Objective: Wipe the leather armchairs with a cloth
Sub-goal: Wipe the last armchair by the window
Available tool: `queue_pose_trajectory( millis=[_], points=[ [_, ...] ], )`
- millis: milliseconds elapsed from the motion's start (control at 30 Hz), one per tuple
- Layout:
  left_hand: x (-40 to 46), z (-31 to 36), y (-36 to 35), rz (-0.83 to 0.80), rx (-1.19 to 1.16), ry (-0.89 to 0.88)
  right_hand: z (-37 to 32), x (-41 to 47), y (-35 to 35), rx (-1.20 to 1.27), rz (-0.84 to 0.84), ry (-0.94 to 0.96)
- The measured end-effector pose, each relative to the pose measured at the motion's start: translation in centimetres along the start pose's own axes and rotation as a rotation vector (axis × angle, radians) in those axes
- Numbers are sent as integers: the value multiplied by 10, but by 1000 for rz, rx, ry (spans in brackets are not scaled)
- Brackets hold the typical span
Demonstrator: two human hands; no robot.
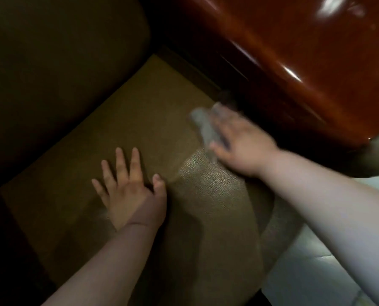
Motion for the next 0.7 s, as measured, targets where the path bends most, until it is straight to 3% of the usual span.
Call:
queue_pose_trajectory(
  millis=[67, 133, 233, 333, 367, 433, 500, 533, 600, 700],
  points=[
    [-2, 2, 1, 29, -18, -7, 20, 7, 7, 104, 45, -194],
    [-3, 5, 4, 21, -17, 13, -6, -8, 1, 37, 92, -252],
    [-2, 6, 10, 0, -5, 25, -64, -64, -21, 30, 99, -19],
    [-2, 6, 9, -4, -10, 9, -42, -94, -30, -6, 36, 201],
    [-2, 6, 7, 8, -7, 7, -16, -91, -29, -10, 42, 135],
    [-3, 7, 3, 42, -12, 9, 31, -79, -19, 50, 105, -173],
    [-5, 7, 2, 79, -51, 4, 28, -78, -20, 94, 210, -431],
    [-6, 6, 3, 85, -68, 3, 9, -83, -25, 99, 250, -460],
    [-7, 6, 7, 62, -74, -11, -41, -106, -43, 94, 216, -346],
    [-6, 7, 14, 11, -41, -12, -60, -147, -59, 69, 112, 1]
  ],
)
Point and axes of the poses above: each hand's wrist, its own x-axis towards the middle knuckle, its own y-axis out of the back of the hand, z = x × y, the point moved 5 cm from there along x, towards the middle knuckle, and after that the axes turned 1 degree about -y, right-handed, at the moved point
